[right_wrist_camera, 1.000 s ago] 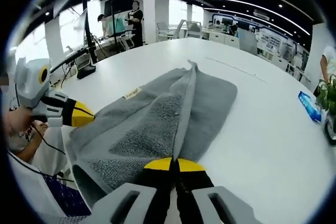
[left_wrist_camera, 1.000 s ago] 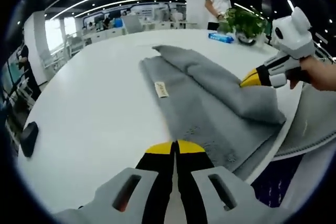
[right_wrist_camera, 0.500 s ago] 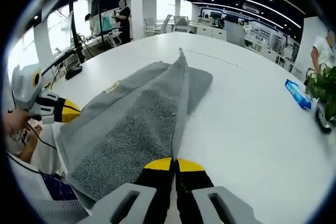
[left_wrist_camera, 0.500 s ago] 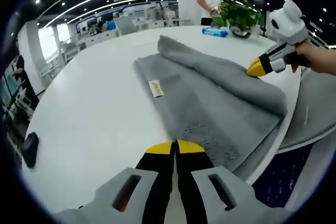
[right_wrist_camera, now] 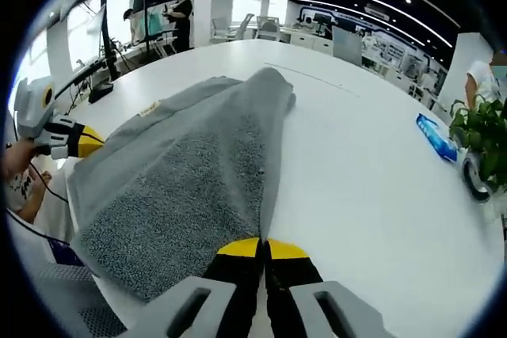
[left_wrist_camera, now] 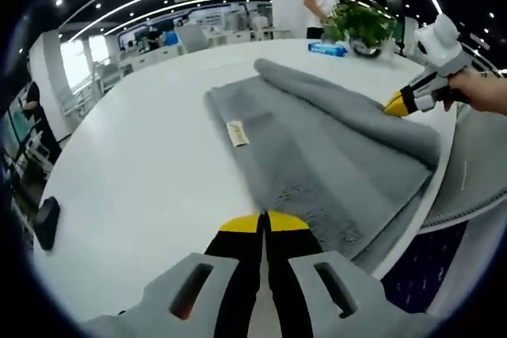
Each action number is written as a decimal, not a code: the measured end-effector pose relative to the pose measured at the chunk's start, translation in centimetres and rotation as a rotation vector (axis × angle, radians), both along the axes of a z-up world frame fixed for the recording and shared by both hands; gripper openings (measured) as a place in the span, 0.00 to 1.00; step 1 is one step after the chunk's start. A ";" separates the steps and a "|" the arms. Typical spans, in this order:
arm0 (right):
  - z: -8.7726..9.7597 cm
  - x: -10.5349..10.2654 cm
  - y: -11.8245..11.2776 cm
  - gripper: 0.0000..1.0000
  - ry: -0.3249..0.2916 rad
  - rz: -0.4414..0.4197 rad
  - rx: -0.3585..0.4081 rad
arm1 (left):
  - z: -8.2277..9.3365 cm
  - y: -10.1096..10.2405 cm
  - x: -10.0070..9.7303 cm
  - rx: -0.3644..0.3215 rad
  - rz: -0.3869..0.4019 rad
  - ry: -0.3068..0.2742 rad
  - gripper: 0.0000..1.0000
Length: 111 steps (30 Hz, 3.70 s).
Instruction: Open the folded towel by lifting each exposed corner and separating the folded layers until the towel lies flat within the target outline without major curled edges
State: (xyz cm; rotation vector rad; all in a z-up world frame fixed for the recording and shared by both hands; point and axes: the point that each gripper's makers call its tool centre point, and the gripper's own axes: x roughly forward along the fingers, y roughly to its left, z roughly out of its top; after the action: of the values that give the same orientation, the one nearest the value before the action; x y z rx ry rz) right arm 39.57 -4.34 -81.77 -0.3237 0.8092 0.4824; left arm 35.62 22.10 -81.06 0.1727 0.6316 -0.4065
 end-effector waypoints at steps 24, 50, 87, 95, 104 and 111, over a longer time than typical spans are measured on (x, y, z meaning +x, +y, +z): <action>-0.1 0.0 -8.1 0.00 -0.039 -0.109 -0.116 | -0.4 0.3 0.7 -0.018 0.022 0.031 0.00; -0.1 -0.1 -10.6 0.00 -0.039 -0.050 -0.281 | -0.4 2.8 0.6 -0.062 0.119 0.044 0.00; -0.4 -0.2 -14.5 0.00 -0.032 -0.160 -0.233 | -0.3 6.3 0.6 0.072 0.156 0.057 0.00; -0.2 -0.2 -14.4 0.00 -0.051 -0.206 -0.109 | -0.4 6.1 0.7 0.103 0.149 0.076 0.00; -0.1 -0.4 -14.0 0.00 -0.013 -0.151 -0.194 | -0.3 6.1 0.5 0.128 0.184 0.112 0.00; -0.2 -0.5 -13.9 0.00 -0.007 0.010 -0.342 | -0.3 6.2 0.3 0.167 0.253 0.159 0.00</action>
State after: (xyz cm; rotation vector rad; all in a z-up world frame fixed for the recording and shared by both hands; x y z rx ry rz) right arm 39.11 -18.27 -81.93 -0.6456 0.8835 0.3499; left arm 35.94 28.34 -81.33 0.2180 0.8345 -0.1238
